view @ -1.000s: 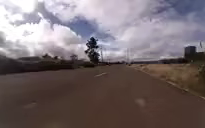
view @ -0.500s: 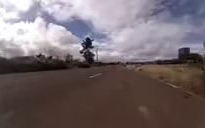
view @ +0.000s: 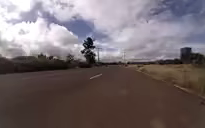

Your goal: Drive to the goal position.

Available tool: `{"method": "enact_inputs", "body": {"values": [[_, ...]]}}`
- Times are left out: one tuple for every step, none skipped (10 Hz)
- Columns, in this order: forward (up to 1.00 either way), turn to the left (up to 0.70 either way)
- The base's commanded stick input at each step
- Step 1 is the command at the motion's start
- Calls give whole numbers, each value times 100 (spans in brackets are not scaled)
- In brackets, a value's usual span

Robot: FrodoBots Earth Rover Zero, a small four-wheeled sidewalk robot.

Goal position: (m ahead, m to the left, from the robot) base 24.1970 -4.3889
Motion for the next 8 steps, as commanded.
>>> {"method": "enact_inputs", "body": {"values": [[70, 0], [70, 0], [70, 0], [70, 0], [70, 0], [70, 0], [70, 0], [70, 0]]}}
